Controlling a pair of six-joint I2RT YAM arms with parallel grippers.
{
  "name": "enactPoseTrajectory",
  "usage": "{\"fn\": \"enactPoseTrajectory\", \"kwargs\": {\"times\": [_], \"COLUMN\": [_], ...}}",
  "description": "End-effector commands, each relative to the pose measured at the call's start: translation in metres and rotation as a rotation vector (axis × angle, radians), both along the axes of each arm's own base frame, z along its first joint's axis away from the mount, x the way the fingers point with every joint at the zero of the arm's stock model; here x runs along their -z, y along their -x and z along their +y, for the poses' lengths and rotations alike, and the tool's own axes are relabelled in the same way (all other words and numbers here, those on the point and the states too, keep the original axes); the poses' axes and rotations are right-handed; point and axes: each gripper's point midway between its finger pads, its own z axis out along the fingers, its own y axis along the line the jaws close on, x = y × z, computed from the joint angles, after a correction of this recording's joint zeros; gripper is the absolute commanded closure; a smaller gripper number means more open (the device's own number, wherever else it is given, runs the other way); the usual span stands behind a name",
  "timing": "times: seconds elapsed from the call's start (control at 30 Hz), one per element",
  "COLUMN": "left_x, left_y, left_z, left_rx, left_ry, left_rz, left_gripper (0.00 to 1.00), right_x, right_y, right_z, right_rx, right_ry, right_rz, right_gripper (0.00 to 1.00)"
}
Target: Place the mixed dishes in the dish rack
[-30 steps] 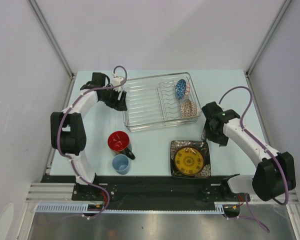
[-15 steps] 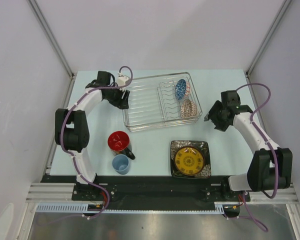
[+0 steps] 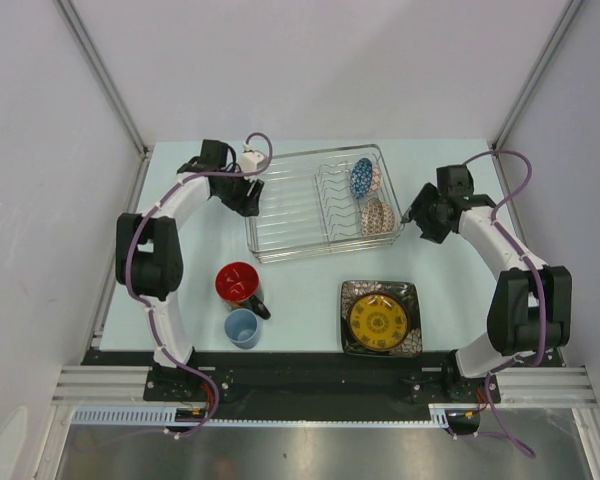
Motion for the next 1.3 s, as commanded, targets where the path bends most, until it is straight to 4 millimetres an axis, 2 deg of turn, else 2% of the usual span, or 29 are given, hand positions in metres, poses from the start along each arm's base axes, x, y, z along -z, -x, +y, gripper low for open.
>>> {"fn": "enactPoseTrajectory", "kwargs": {"times": [0.0,0.13,0.27,0.33,0.57,0.6,0.67,0.83,0.93,1.1,1.27], "left_x": [-0.015,-0.019,-0.022,-0.016,-0.035,-0.03,-0.031,-0.027,-0.029,-0.043,-0.073], "left_y": [-0.008,-0.01,-0.021,-0.025,-0.063,-0.066,-0.072,-0.074,-0.073,-0.076,-0.075], "left_z": [0.0,-0.001,-0.003,-0.004,-0.023,-0.024,-0.023,-0.025,-0.026,-0.025,-0.02], "left_rx": [0.019,0.019,0.017,0.018,-0.005,-0.007,-0.008,-0.01,-0.006,-0.009,-0.02], "left_ry": [-0.014,-0.006,-0.004,-0.005,0.091,0.088,0.082,0.089,0.087,0.092,0.079], "left_rz": [-0.055,-0.064,-0.079,-0.065,-0.075,-0.064,-0.078,-0.067,-0.072,-0.101,-0.16], "left_gripper": [0.37,0.37,0.37,0.37,0.37,0.37,0.37,0.37,0.37,0.36,0.36], "right_x": [0.009,0.02,0.02,0.019,0.029,0.032,0.032,0.036,0.031,0.021,0.01], "right_y": [-0.012,-0.003,0.007,0.011,0.025,0.029,0.034,0.045,0.049,0.05,0.045], "right_z": [-0.004,-0.006,-0.004,-0.003,0.005,0.006,0.009,0.014,0.017,0.014,0.008], "right_rx": [0.001,-0.005,-0.016,-0.021,-0.034,-0.038,-0.042,-0.05,-0.057,-0.06,-0.056], "right_ry": [0.024,0.093,0.143,0.152,0.166,0.167,0.17,0.17,0.16,0.159,0.095], "right_rz": [0.016,0.065,0.08,0.085,0.117,0.125,0.126,0.133,0.123,0.093,0.064], "right_gripper": [0.34,0.35,0.35,0.35,0.35,0.35,0.35,0.35,0.35,0.29,0.22]}}
